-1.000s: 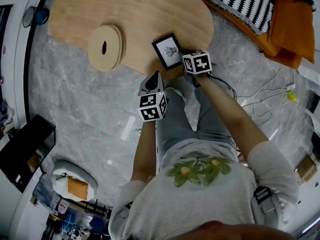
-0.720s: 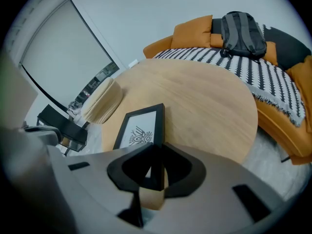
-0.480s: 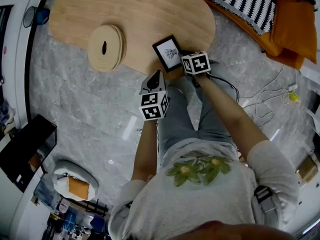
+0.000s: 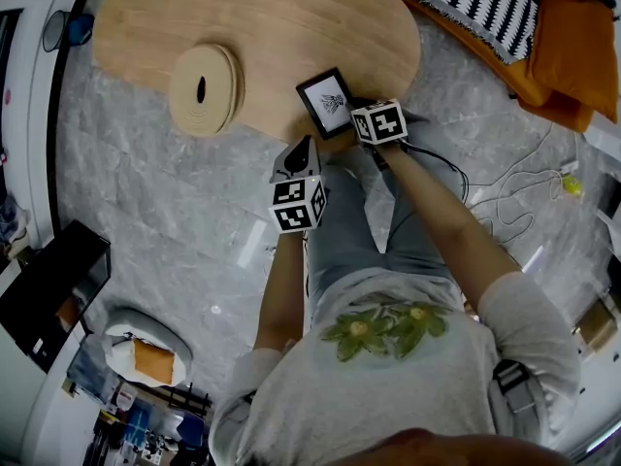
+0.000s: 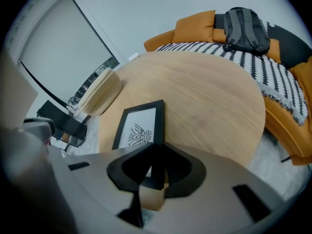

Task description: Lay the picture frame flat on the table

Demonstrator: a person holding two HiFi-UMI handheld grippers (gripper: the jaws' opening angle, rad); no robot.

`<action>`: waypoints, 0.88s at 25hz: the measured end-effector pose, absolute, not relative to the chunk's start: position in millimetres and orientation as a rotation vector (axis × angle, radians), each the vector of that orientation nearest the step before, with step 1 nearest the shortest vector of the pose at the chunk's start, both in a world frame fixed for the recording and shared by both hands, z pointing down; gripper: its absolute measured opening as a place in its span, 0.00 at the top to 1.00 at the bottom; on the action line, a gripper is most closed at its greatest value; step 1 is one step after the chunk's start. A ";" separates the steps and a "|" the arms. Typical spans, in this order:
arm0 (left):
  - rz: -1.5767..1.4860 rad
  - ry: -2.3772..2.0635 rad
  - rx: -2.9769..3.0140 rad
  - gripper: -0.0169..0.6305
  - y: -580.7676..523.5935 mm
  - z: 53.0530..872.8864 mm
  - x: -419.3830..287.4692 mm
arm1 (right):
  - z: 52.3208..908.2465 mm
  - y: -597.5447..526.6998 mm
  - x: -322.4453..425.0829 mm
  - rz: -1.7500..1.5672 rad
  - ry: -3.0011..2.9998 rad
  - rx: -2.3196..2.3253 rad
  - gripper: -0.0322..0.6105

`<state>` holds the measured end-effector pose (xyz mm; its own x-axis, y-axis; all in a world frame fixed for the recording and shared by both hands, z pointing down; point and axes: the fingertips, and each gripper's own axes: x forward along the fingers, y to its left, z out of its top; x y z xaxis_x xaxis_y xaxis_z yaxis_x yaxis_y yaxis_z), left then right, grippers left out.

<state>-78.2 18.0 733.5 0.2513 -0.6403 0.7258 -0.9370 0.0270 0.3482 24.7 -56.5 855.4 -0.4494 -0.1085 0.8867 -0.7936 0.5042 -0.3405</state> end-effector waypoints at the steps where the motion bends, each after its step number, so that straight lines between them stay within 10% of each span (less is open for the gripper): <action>1: 0.451 -1.469 1.694 0.95 17.7 733.9 -78.3 | 856.7 -56.3 25.2 0.989 -1.873 0.744 0.83; 22: 0.447 -1.511 1.668 0.95 9.4 687.9 -86.6 | 824.0 -57.4 22.5 0.987 -1.828 0.657 0.83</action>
<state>-86.6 9.4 687.9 0.2161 -0.6495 0.7290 -0.9417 0.0587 0.3314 22.5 -57.4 824.0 -0.4281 -0.0258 0.9034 -0.7695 0.5346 -0.3494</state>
